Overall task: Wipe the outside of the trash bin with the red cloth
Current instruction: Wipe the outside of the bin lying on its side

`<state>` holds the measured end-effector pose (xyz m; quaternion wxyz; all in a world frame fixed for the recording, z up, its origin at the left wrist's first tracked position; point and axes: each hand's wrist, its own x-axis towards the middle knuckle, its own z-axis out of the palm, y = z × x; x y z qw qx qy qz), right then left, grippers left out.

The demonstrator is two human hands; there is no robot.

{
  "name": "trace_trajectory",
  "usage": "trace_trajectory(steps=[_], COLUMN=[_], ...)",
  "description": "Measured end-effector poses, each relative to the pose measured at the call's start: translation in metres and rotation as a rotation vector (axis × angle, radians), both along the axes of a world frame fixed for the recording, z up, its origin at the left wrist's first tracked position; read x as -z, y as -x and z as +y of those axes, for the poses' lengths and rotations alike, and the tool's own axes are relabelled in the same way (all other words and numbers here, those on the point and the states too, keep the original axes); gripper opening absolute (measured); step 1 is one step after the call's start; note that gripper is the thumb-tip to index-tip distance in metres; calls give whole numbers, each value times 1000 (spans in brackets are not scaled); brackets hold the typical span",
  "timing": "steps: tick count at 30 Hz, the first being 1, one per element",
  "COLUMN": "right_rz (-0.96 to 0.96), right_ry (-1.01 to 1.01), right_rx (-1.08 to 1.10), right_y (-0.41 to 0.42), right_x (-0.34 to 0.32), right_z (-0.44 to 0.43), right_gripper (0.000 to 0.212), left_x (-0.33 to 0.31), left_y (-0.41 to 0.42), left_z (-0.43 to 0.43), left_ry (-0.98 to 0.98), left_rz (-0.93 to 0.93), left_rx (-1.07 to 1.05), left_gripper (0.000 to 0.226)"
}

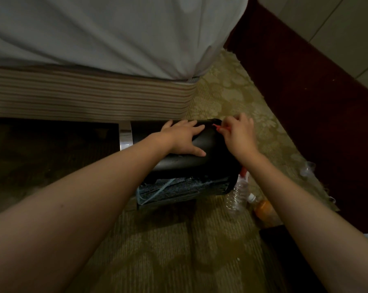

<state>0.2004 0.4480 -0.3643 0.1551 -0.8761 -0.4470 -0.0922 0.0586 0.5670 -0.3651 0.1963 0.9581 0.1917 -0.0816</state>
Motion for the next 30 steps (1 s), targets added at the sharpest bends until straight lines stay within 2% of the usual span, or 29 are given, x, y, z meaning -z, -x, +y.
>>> trace_trajectory(steps=[5,10,15,18,21,25,30], right_rz=[44,148,45,54,188,383,425], right_ry=[-203,-252,-226,-97,-59,-296,-332], right_rx=[-32,13,-39,30,74,58,77], right_y=[19,41,13,-8,-16,0,9], right_x=[23,57,32,11,3,19,27], right_z=[-48,-100,-54,-1,21,-28,-58], right_gripper=[14,10,13,19,20,8,7], left_x=[-2,-4,-2,2,1,0,-3], left_y=[-1,0,-1,0,0,-1,1], left_z=[2,-1,2,-1,2,3,-4], left_ry=[14,4,8,-5,13,26,12], left_rz=[6,12,5,-13,-9,-1,-10], left_rx=[1,3,-10,0,-6,-4,13], left_gripper=[91,91,91,91,91,91,90])
